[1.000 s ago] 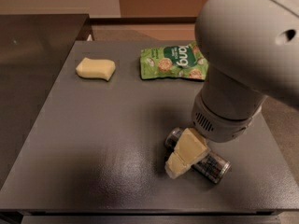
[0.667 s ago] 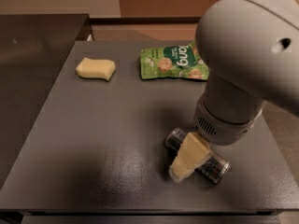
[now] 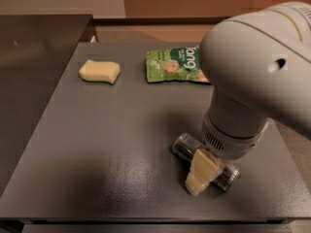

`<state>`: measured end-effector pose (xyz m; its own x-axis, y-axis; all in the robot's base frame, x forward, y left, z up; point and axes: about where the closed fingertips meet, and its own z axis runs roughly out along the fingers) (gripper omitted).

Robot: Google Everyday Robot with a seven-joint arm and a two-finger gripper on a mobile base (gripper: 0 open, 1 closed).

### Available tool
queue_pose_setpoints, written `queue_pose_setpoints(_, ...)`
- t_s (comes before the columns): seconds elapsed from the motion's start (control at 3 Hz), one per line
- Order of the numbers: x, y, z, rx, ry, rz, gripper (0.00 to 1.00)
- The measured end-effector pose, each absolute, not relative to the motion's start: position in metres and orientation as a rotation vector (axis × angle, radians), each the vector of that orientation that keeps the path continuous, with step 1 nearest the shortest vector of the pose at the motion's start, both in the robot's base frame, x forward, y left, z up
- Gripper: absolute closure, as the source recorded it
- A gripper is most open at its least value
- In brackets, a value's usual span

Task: Place redbull can upright

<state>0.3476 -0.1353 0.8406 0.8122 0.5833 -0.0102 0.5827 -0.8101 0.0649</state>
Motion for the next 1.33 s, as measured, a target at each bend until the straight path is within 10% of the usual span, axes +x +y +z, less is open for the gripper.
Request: queue_pose_setpoints(1.33,0.347,-0.07,0.875,3.104,0.784,-0.059,1.0)
